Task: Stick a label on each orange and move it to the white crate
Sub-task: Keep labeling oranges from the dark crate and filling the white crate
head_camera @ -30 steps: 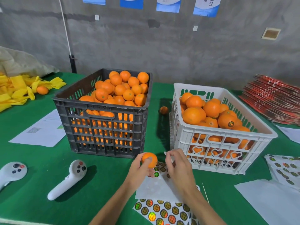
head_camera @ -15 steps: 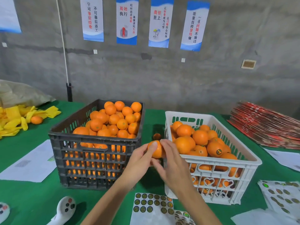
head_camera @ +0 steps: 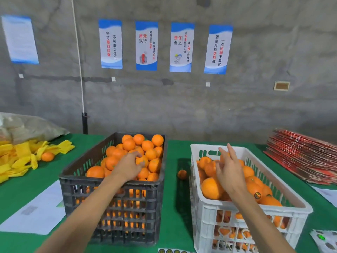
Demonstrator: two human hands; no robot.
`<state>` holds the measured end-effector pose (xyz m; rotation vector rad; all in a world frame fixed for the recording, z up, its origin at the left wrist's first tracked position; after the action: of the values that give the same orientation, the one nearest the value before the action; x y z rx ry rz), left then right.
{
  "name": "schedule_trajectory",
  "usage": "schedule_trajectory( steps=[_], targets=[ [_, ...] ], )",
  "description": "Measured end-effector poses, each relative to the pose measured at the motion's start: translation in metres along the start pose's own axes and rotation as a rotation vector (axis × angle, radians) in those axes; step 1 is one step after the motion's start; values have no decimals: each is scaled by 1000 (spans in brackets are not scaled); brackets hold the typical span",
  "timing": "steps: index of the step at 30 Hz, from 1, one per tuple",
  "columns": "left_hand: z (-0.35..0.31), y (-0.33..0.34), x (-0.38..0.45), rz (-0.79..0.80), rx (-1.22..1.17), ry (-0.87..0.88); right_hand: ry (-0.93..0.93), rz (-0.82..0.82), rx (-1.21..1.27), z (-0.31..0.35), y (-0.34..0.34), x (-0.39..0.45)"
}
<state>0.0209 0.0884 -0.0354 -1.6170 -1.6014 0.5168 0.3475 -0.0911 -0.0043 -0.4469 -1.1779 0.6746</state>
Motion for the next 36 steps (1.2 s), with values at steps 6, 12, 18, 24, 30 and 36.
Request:
schedule_trajectory(
  steps=[6,12,18,24,30,36],
  targets=[
    [56,-13,51,84,320,-197,-109,127,-116,17,27,8],
    [93,0,83,235,503,-344,-143,174,-140,46,48,18],
    [111,-5,97,258,373,-330,-129,157,-117,51,50,14],
    [43,-31,77,25,82,-45,-187,142,-45,67,47,8],
    [-51,-4,-20,237,-530,199,-423,235,188,117,46,-12],
    [-82,20,-115,117,-607,343,-431,46,472,118,12,-63]
  ],
)
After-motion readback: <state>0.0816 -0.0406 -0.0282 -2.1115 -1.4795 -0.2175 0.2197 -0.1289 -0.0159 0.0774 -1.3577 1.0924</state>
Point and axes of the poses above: each hand's wrist, its own x-axis towards the middle knuckle, its own y-axis out of the palm, z = x × y, the point moved 8 cm from there along x, towards the middle knuckle, and after that the axes turned 11 degrees about -y, right-handed, at the moved point
